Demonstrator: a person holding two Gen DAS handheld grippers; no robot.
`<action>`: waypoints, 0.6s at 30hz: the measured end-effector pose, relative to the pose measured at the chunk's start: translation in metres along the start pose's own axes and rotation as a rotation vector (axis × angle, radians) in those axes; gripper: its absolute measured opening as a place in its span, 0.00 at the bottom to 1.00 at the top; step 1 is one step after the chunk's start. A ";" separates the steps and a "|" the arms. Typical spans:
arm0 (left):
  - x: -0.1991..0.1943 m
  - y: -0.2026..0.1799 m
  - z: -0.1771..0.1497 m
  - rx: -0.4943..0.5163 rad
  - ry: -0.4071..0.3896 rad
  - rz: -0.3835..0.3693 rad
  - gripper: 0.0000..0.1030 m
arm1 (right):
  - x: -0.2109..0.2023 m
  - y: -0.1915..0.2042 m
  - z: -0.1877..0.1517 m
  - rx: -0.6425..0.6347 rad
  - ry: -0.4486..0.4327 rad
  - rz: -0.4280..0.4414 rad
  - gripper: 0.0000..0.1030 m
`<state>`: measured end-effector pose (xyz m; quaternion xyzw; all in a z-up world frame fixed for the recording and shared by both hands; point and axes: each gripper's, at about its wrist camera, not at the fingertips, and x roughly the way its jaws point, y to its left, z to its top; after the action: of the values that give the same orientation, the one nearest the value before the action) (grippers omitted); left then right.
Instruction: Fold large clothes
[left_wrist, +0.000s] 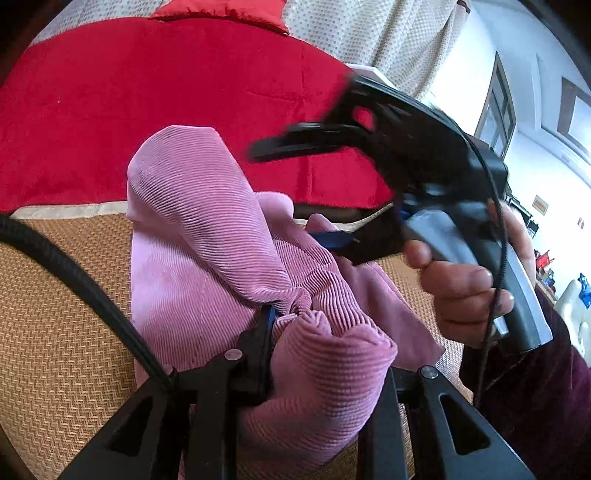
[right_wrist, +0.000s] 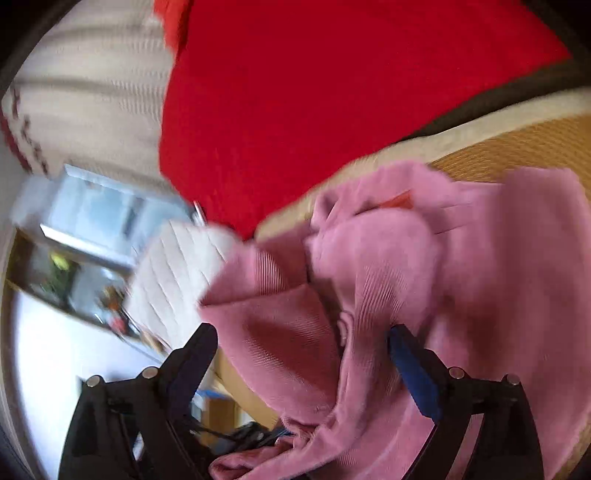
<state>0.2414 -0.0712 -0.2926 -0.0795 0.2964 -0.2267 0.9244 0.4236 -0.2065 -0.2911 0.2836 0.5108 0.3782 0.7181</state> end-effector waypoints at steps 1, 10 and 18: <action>-0.004 0.001 -0.003 -0.001 -0.002 -0.001 0.23 | 0.010 0.007 0.001 -0.036 0.015 -0.022 0.93; -0.022 0.012 -0.019 -0.055 -0.043 -0.046 0.23 | 0.052 0.066 -0.023 -0.331 0.044 -0.192 0.91; -0.038 0.001 -0.006 -0.053 -0.053 -0.051 0.22 | 0.033 0.043 -0.015 -0.221 -0.074 -0.241 0.14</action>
<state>0.2115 -0.0528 -0.2781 -0.1174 0.2756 -0.2400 0.9234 0.4050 -0.1552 -0.2788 0.1531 0.4697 0.3325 0.8033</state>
